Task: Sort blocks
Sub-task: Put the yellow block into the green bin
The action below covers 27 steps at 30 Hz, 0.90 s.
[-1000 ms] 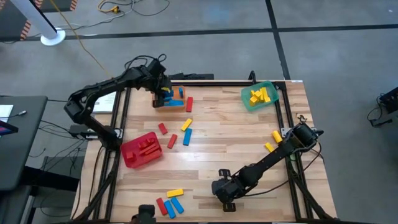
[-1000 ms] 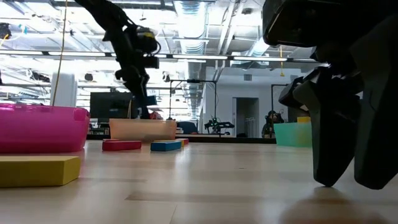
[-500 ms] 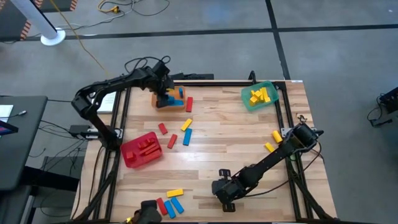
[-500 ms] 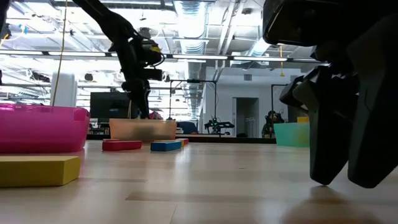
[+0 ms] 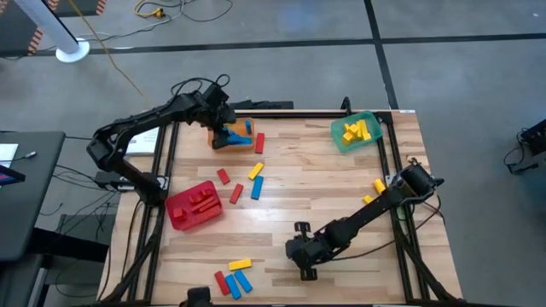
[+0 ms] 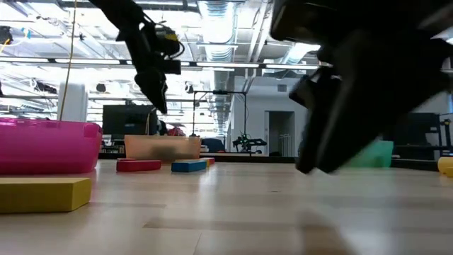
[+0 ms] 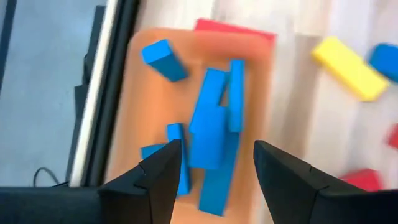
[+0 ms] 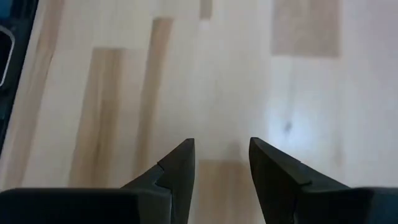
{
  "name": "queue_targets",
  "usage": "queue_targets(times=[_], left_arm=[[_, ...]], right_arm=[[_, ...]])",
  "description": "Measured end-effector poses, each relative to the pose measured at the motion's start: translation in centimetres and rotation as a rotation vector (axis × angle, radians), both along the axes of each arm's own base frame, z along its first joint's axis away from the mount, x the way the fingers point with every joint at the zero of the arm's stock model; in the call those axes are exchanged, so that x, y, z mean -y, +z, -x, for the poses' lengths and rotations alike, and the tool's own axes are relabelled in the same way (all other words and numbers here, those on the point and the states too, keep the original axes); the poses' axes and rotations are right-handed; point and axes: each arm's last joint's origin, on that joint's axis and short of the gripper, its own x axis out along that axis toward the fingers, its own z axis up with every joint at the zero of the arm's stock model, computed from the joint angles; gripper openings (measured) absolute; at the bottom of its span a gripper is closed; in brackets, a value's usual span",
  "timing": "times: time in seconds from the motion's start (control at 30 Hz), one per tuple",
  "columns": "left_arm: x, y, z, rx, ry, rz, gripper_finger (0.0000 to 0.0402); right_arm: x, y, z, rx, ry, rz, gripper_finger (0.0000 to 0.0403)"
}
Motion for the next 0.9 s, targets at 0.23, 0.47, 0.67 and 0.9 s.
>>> queue_targets(times=[0.23,0.47,0.67,0.9], left_arm=[[4.1,2.7,0.0,0.098,-0.081,0.052,0.0196],[9.3,4.7,-0.6,0.175,-0.221,0.070,0.0196],[13.9,4.4,-1.2,0.180,-0.356,0.117,0.0196],[19.0,2.2,-2.5,0.206,-0.524,0.155,0.0196]], right_arm=[[2.5,1.7,-0.9,0.046,0.008,0.056,0.0168],[6.0,2.9,1.1,-0.159,-0.163,0.145,0.0168],[7.3,4.6,4.7,-0.386,-0.333,0.211,0.0168],[8.0,7.5,9.5,-0.492,-0.563,0.237,0.0168]])
